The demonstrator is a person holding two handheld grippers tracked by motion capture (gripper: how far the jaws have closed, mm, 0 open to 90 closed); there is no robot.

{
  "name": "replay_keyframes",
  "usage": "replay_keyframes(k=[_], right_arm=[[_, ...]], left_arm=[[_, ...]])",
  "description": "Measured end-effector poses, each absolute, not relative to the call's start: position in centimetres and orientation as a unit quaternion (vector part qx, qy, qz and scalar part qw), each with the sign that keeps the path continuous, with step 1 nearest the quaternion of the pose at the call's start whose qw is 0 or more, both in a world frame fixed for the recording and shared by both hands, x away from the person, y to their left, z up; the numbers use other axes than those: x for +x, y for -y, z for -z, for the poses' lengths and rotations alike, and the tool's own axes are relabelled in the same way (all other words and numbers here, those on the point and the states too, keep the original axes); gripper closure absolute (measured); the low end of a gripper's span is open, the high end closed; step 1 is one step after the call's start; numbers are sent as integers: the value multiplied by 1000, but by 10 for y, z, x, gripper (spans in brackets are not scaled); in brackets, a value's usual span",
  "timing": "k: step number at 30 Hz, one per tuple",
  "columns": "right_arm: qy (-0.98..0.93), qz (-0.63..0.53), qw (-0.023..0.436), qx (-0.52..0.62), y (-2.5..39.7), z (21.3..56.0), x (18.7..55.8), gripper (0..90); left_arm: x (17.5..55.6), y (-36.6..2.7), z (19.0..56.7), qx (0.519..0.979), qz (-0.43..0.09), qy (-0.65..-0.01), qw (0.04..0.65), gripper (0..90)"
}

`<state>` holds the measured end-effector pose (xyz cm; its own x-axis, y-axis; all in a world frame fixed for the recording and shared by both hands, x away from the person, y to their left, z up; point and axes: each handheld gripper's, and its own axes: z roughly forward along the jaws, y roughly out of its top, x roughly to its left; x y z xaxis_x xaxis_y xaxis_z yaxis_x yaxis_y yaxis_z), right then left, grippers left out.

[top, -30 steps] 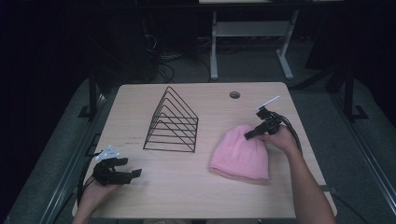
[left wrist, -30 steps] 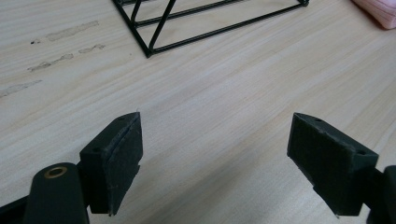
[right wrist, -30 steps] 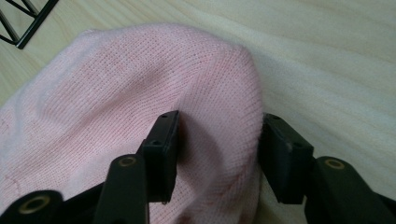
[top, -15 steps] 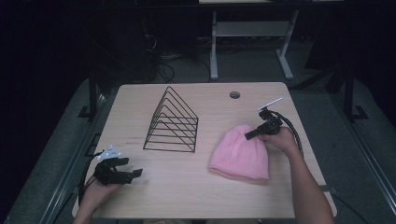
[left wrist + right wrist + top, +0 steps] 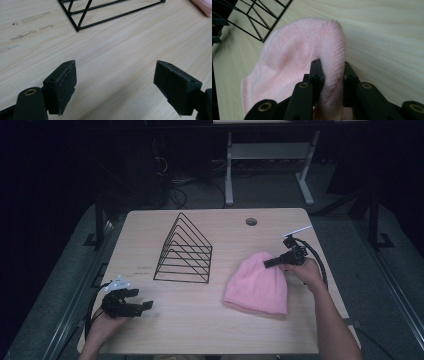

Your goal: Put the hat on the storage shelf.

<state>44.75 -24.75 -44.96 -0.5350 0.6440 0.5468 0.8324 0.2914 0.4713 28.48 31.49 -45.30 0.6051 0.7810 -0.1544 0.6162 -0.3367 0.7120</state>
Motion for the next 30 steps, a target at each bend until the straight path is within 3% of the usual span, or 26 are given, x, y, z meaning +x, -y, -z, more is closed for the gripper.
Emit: replay_keyframes(k=[30], right_arm=[[817, 422, 41, -391, 235, 343, 415, 759]], left_arm=[[286, -316, 444, 815, -95, -419, 389, 186]])
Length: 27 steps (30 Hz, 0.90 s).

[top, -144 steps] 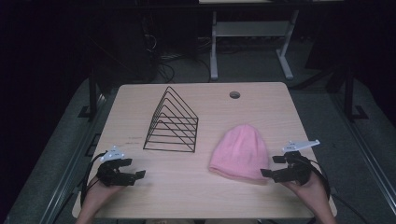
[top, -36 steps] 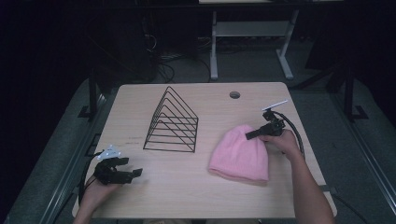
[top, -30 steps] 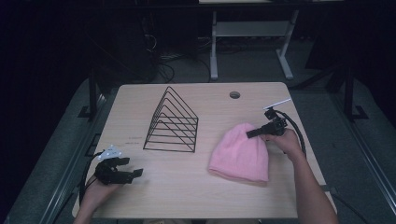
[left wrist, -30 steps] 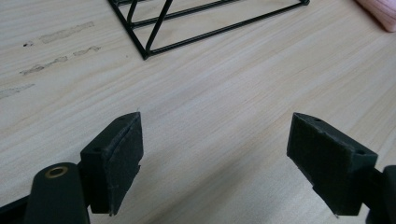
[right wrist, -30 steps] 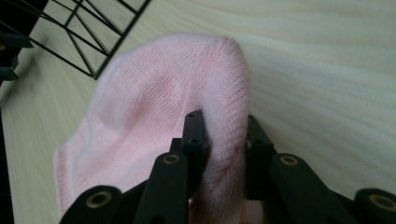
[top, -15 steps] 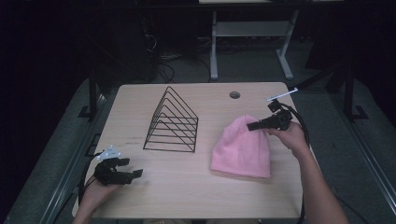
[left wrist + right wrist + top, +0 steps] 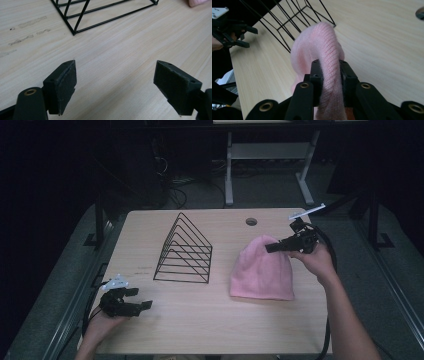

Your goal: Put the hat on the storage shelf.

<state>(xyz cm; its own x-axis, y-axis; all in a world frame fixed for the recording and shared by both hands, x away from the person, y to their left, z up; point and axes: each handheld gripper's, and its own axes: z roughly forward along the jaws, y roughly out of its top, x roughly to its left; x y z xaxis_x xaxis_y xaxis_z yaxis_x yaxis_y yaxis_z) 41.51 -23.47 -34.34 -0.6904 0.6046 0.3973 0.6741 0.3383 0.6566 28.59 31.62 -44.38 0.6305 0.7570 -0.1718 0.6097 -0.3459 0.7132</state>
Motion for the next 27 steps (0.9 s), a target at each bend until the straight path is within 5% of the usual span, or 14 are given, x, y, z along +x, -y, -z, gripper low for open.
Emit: replay_keyframes(k=[27], right_arm=[[837, 438, -16, -328, 208, 262, 409, 761]], left_arm=[[310, -314, 386, 837, -80, -354, 410, 194]])
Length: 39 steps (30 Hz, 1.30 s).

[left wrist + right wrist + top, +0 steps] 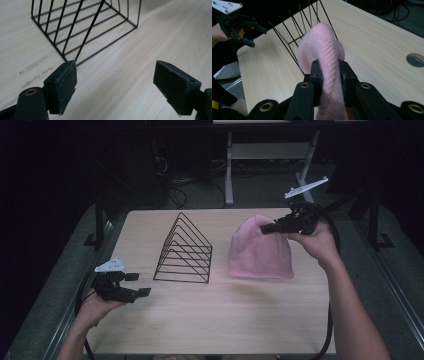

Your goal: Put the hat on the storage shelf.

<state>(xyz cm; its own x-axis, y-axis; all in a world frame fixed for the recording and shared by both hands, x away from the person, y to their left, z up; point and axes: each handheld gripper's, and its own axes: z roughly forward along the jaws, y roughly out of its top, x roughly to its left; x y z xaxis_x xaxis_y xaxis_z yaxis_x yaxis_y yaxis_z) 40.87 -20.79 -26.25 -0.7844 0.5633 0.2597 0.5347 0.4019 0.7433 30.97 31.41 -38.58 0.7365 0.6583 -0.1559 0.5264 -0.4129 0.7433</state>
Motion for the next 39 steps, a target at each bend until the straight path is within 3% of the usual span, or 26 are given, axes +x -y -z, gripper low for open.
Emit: replay_keyframes(k=[21, 39], right_arm=[[-853, -447, 23, 269, 155, 197, 412, 761], [-862, -451, 21, 229, 108, 168, 418, 761]], left_arm=[[333, -312, 332, 848, -74, -312, 421, 199], [347, -302, 298, 863, -65, -275, 420, 199]])
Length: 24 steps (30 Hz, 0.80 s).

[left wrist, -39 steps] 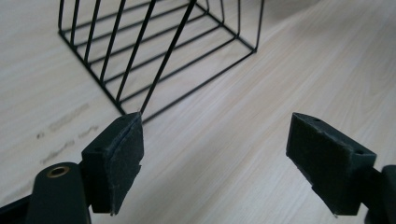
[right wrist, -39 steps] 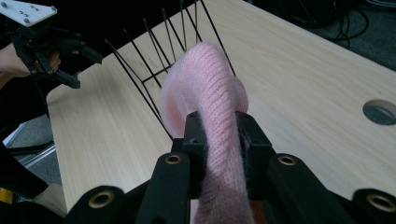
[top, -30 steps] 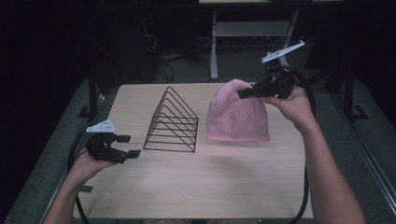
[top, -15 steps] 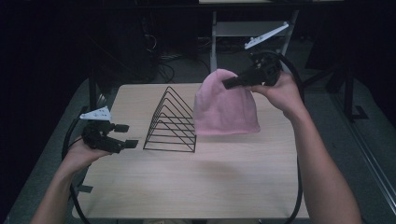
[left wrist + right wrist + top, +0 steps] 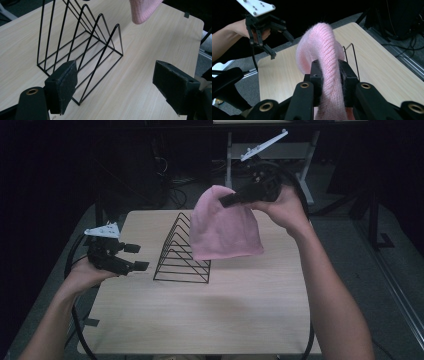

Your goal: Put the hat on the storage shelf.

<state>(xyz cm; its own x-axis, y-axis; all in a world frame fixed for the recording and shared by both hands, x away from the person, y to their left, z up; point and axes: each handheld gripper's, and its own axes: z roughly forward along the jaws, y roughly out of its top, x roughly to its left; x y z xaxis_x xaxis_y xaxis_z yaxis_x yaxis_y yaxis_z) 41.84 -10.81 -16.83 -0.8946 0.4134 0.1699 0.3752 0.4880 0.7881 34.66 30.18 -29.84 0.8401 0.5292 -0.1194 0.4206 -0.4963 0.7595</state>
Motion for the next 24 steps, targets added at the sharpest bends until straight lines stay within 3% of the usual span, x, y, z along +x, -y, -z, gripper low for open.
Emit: replay_keyframes(k=[24], right_arm=[[-874, -453, 17, 172, 45, 145, 428, 761]], left_arm=[[371, -276, 266, 875, -42, -231, 424, 218]])
